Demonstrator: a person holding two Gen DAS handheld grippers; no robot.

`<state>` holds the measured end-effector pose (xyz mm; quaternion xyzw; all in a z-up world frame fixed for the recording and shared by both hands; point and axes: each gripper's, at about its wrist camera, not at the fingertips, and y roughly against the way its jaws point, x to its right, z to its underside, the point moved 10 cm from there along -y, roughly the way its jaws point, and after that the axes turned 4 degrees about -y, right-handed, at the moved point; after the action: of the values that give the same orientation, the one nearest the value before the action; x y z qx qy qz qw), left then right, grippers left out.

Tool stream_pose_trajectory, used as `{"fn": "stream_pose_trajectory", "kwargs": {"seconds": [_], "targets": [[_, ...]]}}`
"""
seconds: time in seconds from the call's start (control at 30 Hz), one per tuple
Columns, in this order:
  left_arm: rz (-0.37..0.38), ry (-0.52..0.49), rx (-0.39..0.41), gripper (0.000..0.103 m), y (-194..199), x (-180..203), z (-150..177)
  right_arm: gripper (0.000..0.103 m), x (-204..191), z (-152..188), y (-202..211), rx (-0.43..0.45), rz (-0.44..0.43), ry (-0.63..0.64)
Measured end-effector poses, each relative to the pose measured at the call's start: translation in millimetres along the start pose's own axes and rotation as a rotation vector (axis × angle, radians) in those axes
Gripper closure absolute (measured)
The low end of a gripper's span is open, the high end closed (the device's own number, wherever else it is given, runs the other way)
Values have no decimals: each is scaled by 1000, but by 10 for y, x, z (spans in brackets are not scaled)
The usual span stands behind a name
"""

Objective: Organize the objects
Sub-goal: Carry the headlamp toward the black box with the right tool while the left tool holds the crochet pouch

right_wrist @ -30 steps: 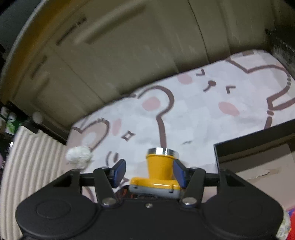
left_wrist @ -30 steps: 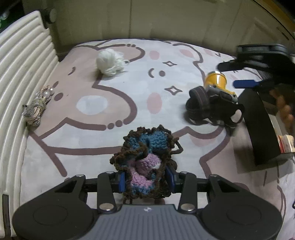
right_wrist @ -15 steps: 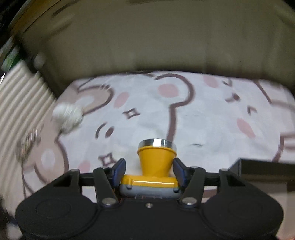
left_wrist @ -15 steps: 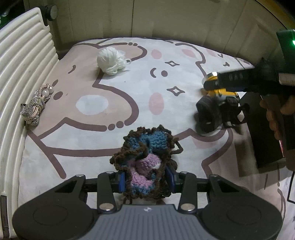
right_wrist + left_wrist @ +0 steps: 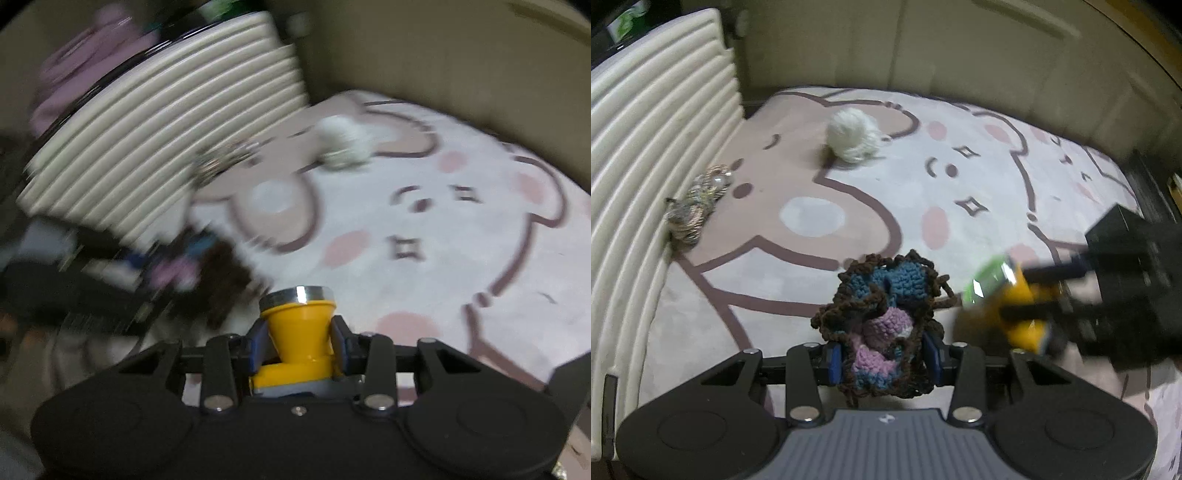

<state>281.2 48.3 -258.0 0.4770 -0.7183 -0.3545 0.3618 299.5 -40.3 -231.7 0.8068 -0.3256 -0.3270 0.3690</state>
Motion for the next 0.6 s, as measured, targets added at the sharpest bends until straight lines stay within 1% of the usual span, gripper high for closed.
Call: {"fn": "stream_pose_trajectory", "kwargs": {"seconds": [0.1,0.17,0.2,0.27,0.33,0.37,0.4,0.47,0.53,0.6], "targets": [[0,27,1,60,6,-55,6,66,-245,107,66,-36,-85,63],[4,39,0,60,-3,-57,7,63,-323,120,111,-31,-66,80],[8,44,0,60,-9,-48,5,59,-334,114,131,-26,-49,90],[18,48,2,60,-22,-10,-3,53,-335,89,218,0,-22,86],[29,45,7,60,-30,43,-26,54,-332,62,328,26,-39,50],[31,43,11,60,-33,64,-37,58,-345,60,384,36,-59,36],[35,42,13,60,-40,83,-47,65,-378,67,429,39,-84,26],[37,45,14,60,-58,111,-58,75,-475,112,437,15,-130,25],[37,47,8,60,-91,130,-54,79,-572,179,353,-27,-150,25],[28,46,3,60,-121,134,-51,83,-627,266,190,-79,-132,19]]}}
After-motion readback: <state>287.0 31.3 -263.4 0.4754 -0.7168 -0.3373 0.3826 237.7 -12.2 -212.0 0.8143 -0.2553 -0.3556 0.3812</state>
